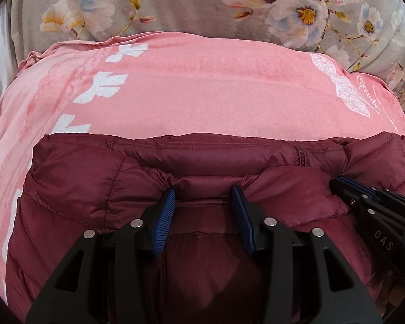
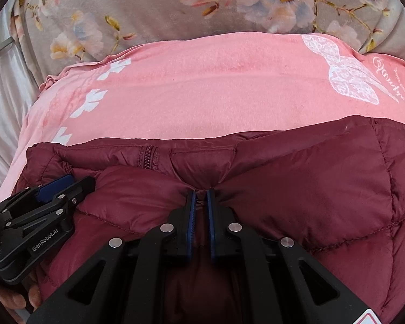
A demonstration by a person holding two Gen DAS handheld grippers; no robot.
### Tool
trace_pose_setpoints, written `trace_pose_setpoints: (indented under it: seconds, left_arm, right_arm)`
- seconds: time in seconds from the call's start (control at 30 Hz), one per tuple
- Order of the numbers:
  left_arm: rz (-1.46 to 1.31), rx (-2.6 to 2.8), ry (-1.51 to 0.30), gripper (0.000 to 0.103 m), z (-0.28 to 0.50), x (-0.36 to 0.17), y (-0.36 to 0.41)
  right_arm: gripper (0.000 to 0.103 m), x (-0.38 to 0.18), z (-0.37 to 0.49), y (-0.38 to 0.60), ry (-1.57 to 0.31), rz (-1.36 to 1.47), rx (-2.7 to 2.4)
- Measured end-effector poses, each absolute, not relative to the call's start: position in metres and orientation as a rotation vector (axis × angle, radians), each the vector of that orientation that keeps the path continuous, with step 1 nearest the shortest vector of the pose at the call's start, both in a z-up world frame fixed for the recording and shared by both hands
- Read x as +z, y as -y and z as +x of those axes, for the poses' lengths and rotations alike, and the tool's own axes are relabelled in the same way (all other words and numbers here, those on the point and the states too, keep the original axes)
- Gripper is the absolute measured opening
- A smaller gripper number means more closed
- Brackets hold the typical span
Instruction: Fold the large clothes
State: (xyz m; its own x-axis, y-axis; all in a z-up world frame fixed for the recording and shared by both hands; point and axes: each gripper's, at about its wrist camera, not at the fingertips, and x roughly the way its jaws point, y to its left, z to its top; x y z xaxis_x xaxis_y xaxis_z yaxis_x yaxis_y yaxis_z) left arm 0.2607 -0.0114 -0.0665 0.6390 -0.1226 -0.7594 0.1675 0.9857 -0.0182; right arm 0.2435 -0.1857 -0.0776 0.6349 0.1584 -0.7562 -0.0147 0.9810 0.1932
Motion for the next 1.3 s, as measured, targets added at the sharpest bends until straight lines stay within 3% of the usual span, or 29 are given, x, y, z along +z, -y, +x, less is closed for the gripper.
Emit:
trace_pose_setpoints:
  seconds: [0.4, 0.5, 0.57, 0.63, 0.7, 0.83, 0.87, 0.93, 1.03, 1.3]
  left_arm:
    - [0.079, -0.146, -0.849, 0.043, 0.261, -0.070, 0.015]
    - [0.057, -0.161, -0.846, 0.043, 0.260, -0.068, 0.012]
    - [-0.033, -0.214, -0.848, 0.043, 0.259, -0.058, -0.004]
    - [-0.122, -0.228, -0.836, 0.043, 0.257, -0.044, -0.030]
    - [-0.153, -0.173, -0.801, 0.047, 0.256, -0.026, -0.059]
    - [-0.161, -0.084, -0.828, 0.051, 0.269, -0.014, -0.108]
    - [-0.153, -0.062, -0.861, 0.051, 0.276, -0.020, -0.115]
    - [-0.151, -0.056, -0.908, 0.051, 0.284, -0.031, -0.120]
    - [-0.125, -0.037, -0.932, 0.051, 0.291, -0.045, -0.116]
    - [-0.074, 0.007, -0.932, 0.055, 0.300, -0.061, -0.113]
  right_arm:
    - [0.005, -0.080, 0.245, 0.191, -0.875, 0.205, 0.114]
    - [0.011, -0.073, 0.242, 0.194, -0.866, 0.229, 0.150]
    - [0.018, -0.054, 0.229, 0.204, -0.828, 0.242, 0.152]
    - [0.049, -0.027, 0.211, 0.223, -0.748, 0.227, 0.101]
    - [0.054, -0.007, 0.197, 0.253, -0.705, 0.212, 0.014]
    - [0.053, -0.011, 0.204, 0.290, -0.794, 0.182, -0.121]
    - [0.050, -0.016, 0.208, 0.295, -0.825, 0.195, -0.127]
    - [0.036, -0.027, 0.217, 0.301, -0.868, 0.221, -0.121]
    - [0.029, -0.039, 0.229, 0.301, -0.894, 0.231, -0.126]
    - [0.026, -0.055, 0.242, 0.316, -0.889, 0.284, -0.142]
